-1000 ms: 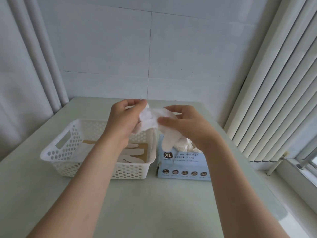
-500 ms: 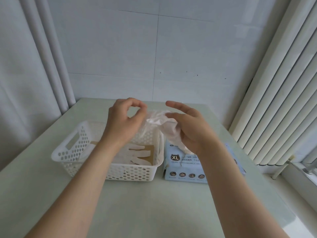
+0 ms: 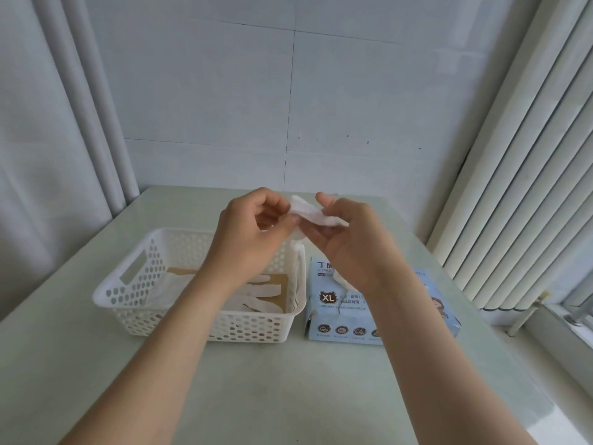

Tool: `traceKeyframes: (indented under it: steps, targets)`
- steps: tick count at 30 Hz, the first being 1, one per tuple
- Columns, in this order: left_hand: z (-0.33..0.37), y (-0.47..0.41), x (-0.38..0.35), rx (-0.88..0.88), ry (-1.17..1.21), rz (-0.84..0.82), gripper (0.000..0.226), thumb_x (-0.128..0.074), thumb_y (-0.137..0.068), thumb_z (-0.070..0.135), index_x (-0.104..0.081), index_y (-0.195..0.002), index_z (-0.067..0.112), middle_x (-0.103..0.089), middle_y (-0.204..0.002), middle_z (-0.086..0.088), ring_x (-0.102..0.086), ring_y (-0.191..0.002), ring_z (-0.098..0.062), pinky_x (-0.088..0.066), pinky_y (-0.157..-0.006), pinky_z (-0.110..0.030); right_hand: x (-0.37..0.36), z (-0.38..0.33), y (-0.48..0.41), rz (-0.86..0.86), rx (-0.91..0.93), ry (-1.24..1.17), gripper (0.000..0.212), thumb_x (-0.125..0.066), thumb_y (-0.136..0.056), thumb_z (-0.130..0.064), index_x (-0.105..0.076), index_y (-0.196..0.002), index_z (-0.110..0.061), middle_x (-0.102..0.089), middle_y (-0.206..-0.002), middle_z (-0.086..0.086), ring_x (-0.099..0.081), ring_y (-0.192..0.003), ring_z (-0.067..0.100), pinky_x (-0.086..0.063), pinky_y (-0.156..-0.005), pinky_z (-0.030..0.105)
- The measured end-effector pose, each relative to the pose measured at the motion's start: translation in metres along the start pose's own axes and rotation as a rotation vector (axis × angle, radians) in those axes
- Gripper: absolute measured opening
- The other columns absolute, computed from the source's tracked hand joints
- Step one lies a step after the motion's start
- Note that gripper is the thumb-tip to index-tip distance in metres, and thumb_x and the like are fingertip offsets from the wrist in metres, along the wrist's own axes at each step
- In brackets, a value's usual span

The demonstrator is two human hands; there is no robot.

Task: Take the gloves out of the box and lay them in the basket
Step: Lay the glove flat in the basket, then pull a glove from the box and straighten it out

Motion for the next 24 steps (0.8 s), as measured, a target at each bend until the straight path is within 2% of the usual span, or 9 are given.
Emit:
traceKeyframes:
  steps: [3,7,9,10,12,14,16,20,24]
  targets:
    - [-0.012,-0.002,0.009,0.14,0.116,0.114,0.01,-0.071,-0.099,0.017,-0.072,-0.107,0.023,-0.076,-0.101,0.007,-0.074,-0.093,-0.01,-0.062,-0.091,-0.039,0.004,-0.008,0.002,0.052,0.105,0.552,0.042,-0.058,-0.091,0.005,-0.071,-0.125,-0.017,-0.072,-0.099,0.013,-0.076,-0.084,0.023,-0.061,-0.077,0.029]
    - [-0.016,-0.003,0.014,0.269,0.296,0.13,0.023,-0.061,-0.101,0.011,-0.079,-0.105,0.024,-0.077,-0.107,-0.002,-0.074,-0.103,-0.02,-0.062,-0.095,-0.044,0.003,-0.019,0.006,0.13,0.264,1.073,0.006,-0.073,-0.091,-0.018,-0.079,-0.091,-0.02,-0.059,-0.062,-0.003,-0.051,-0.051,0.013,-0.05,-0.056,0.029]
    - [-0.015,-0.004,0.014,0.294,0.347,0.079,0.031,-0.056,-0.1,0.007,-0.081,-0.101,0.024,-0.078,-0.105,-0.005,-0.072,-0.101,-0.024,-0.059,-0.093,-0.046,-0.001,-0.019,0.006,0.145,0.377,1.119,0.007,-0.076,-0.084,-0.025,-0.076,-0.091,-0.024,-0.052,-0.062,-0.01,-0.049,-0.055,0.01,-0.049,-0.06,0.031]
    - [-0.013,-0.005,0.013,0.295,0.367,0.045,0.032,-0.054,-0.1,0.007,-0.081,-0.101,0.024,-0.077,-0.104,-0.005,-0.071,-0.099,-0.023,-0.058,-0.091,-0.046,-0.006,-0.018,0.007,0.121,0.454,1.118,0.019,-0.075,-0.082,-0.025,-0.073,-0.1,-0.028,-0.059,-0.075,-0.013,-0.056,-0.066,0.006,-0.052,-0.067,0.032]
    - [-0.011,-0.005,0.01,0.283,0.375,-0.028,0.028,-0.057,-0.097,0.01,-0.079,-0.105,0.025,-0.077,-0.103,-0.005,-0.068,-0.095,-0.022,-0.056,-0.085,-0.045,-0.018,-0.01,0.009,-0.072,0.527,1.091,0.045,-0.072,-0.086,-0.021,-0.062,-0.127,-0.036,-0.065,-0.119,-0.015,-0.064,-0.109,0.0,-0.055,-0.091,0.031]
    - [-0.011,-0.005,0.008,0.279,0.384,-0.074,0.026,-0.062,-0.091,0.018,-0.077,-0.11,0.026,-0.077,-0.105,-0.009,-0.068,-0.094,-0.024,-0.054,-0.083,-0.044,-0.029,0.001,0.012,-0.26,0.475,1.046,0.055,-0.069,-0.096,-0.015,-0.052,-0.144,-0.036,-0.064,-0.135,-0.013,-0.064,-0.122,0.004,-0.056,-0.099,0.03]
    - [-0.013,-0.005,0.009,0.289,0.431,-0.043,0.022,-0.067,-0.093,0.019,-0.076,-0.113,0.021,-0.078,-0.105,-0.011,-0.07,-0.096,-0.026,-0.055,-0.087,-0.046,-0.03,0.003,0.01,-0.267,0.474,1.024,0.046,-0.069,-0.099,-0.014,-0.058,-0.142,-0.027,-0.076,-0.116,-0.005,-0.075,-0.104,0.011,-0.062,-0.09,0.033]
    - [-0.017,-0.007,0.018,0.283,0.463,0.064,0.017,-0.062,-0.106,0.02,-0.077,-0.114,0.016,-0.08,-0.101,-0.003,-0.073,-0.095,-0.017,-0.058,-0.085,-0.037,-0.022,-0.006,0.007,-0.065,0.546,1.096,0.015,-0.081,-0.091,-0.024,-0.077,-0.104,-0.019,-0.079,-0.091,-0.005,-0.075,-0.086,0.013,-0.063,-0.078,0.04]
    - [-0.015,-0.008,0.03,0.224,0.387,0.123,0.02,-0.059,-0.108,0.02,-0.077,-0.117,0.019,-0.08,-0.104,0.0,-0.076,-0.1,-0.016,-0.062,-0.081,-0.032,-0.021,-0.013,0.014,-0.168,0.445,0.841,0.027,-0.083,-0.092,-0.029,-0.071,-0.094,-0.004,-0.078,-0.096,0.013,-0.076,-0.092,0.031,-0.062,-0.086,0.049]
Point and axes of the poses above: each hand's wrist, its own y-axis away from the middle knuckle, its own x-axis out of the back of the hand, z = x × y, the point moved 6 cm from there along -y, towards the middle knuckle
